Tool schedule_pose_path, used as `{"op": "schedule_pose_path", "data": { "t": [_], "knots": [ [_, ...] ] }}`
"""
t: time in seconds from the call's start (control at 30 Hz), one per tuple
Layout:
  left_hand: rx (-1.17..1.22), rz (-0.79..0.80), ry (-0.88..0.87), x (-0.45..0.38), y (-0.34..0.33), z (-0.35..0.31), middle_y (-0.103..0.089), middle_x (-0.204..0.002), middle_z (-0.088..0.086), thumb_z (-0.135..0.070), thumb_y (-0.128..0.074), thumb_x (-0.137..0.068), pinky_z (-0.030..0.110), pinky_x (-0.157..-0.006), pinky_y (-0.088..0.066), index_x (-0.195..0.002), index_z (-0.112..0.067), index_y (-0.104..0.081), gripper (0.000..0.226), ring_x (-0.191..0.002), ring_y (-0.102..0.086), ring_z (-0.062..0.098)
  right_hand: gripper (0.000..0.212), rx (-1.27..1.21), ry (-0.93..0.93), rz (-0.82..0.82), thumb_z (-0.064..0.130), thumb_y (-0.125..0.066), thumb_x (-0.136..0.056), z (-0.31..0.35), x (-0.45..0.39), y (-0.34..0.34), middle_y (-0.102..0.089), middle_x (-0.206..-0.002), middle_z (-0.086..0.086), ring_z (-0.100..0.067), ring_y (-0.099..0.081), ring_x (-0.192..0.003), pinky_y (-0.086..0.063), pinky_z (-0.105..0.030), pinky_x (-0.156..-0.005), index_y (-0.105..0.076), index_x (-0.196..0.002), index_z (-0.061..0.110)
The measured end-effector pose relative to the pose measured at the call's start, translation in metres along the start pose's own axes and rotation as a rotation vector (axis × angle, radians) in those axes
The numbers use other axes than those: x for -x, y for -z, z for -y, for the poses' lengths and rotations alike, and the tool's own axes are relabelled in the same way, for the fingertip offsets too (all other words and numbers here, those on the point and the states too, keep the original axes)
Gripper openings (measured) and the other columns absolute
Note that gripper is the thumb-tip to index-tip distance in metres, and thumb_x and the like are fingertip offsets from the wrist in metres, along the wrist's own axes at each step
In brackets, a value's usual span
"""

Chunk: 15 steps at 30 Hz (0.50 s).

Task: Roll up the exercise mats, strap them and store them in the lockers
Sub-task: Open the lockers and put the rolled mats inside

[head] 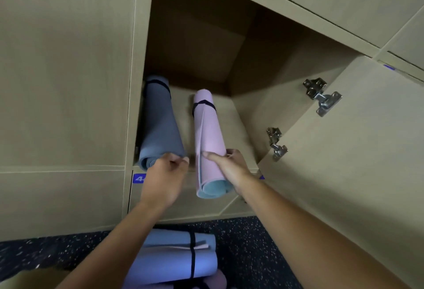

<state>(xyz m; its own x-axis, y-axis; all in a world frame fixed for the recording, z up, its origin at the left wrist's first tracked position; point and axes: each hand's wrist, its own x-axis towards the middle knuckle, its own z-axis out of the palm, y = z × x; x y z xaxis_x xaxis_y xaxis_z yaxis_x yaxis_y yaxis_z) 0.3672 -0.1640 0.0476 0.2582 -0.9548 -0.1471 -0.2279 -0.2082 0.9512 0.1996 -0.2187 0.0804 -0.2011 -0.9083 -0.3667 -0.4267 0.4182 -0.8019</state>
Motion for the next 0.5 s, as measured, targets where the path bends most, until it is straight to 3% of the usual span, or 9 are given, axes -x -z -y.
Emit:
{"op": "schedule_pose_path", "data": {
  "t": [0.07,0.17,0.23,0.33,0.4,0.5],
  "knots": [
    [-0.111,-0.026,-0.050,-0.002,0.006,0.001,-0.071,-0.084,-0.008,-0.036,-0.062,-0.099,0.032,-0.075,-0.045,-0.094,-0.021,-0.067,0.016,-0.091,-0.067,0.023,0.073,0.017,0.084,-0.082,0.050,-0.090,-0.068,0.006,-0.020,-0.013,-0.069,-0.113,-0.004,-0.022,-0.070,-0.091,-0.058,-0.031,-0.070,-0.055,-0.121,0.014],
    [-0.202,-0.022,-0.139,-0.009,0.011,0.003,-0.073,-0.099,-0.005,-0.032,-0.065,-0.098,0.027,-0.072,-0.038,-0.103,-0.021,-0.067,0.012,-0.094,-0.065,0.018,0.066,0.078,0.175,-0.095,0.054,-0.089,-0.068,0.016,-0.048,-0.031,-0.071,-0.109,-0.002,-0.021,-0.070,-0.092,-0.058,-0.033,-0.079,-0.062,-0.114,0.016],
    [-0.252,-0.012,-0.224,-0.016,0.012,0.007,-0.072,-0.112,-0.001,-0.028,-0.067,-0.095,0.027,-0.081,-0.042,-0.111,-0.019,-0.066,0.018,-0.107,-0.064,0.019,0.063,0.074,0.229,-0.096,0.052,-0.089,-0.070,0.023,-0.065,-0.041,-0.070,-0.106,0.000,-0.019,-0.068,-0.091,-0.055,-0.031,-0.079,-0.062,-0.112,0.014],
    [-0.456,-0.018,-0.322,-0.024,0.011,0.010,-0.062,-0.129,0.006,-0.031,-0.066,-0.094,0.040,-0.097,-0.042,-0.127,-0.018,-0.059,0.036,-0.120,-0.052,0.031,0.056,-0.015,0.289,-0.120,0.043,-0.086,-0.078,0.033,-0.083,-0.054,-0.067,-0.110,-0.002,-0.019,-0.062,-0.095,-0.051,-0.031,-0.089,-0.058,-0.118,0.015],
    [-0.528,-0.047,-0.344,-0.028,0.009,0.010,-0.057,-0.134,0.007,-0.035,-0.065,-0.095,0.045,-0.098,-0.043,-0.134,-0.019,-0.055,0.043,-0.123,-0.047,0.034,0.047,-0.001,0.376,-0.225,0.041,-0.083,-0.082,0.032,-0.081,-0.059,-0.061,-0.111,0.001,-0.018,-0.059,-0.099,-0.047,-0.027,-0.089,-0.057,-0.115,0.020],
    [-0.586,-0.076,-0.363,-0.035,0.008,0.009,-0.055,-0.138,0.007,-0.036,-0.064,-0.095,0.047,-0.097,-0.045,-0.137,-0.019,-0.053,0.047,-0.126,-0.045,0.034,0.031,0.094,0.591,-0.458,0.039,-0.077,-0.086,0.013,-0.056,-0.059,-0.051,-0.091,0.011,-0.015,-0.054,-0.091,-0.040,-0.025,-0.077,-0.049,-0.087,0.026]
  ]
}}
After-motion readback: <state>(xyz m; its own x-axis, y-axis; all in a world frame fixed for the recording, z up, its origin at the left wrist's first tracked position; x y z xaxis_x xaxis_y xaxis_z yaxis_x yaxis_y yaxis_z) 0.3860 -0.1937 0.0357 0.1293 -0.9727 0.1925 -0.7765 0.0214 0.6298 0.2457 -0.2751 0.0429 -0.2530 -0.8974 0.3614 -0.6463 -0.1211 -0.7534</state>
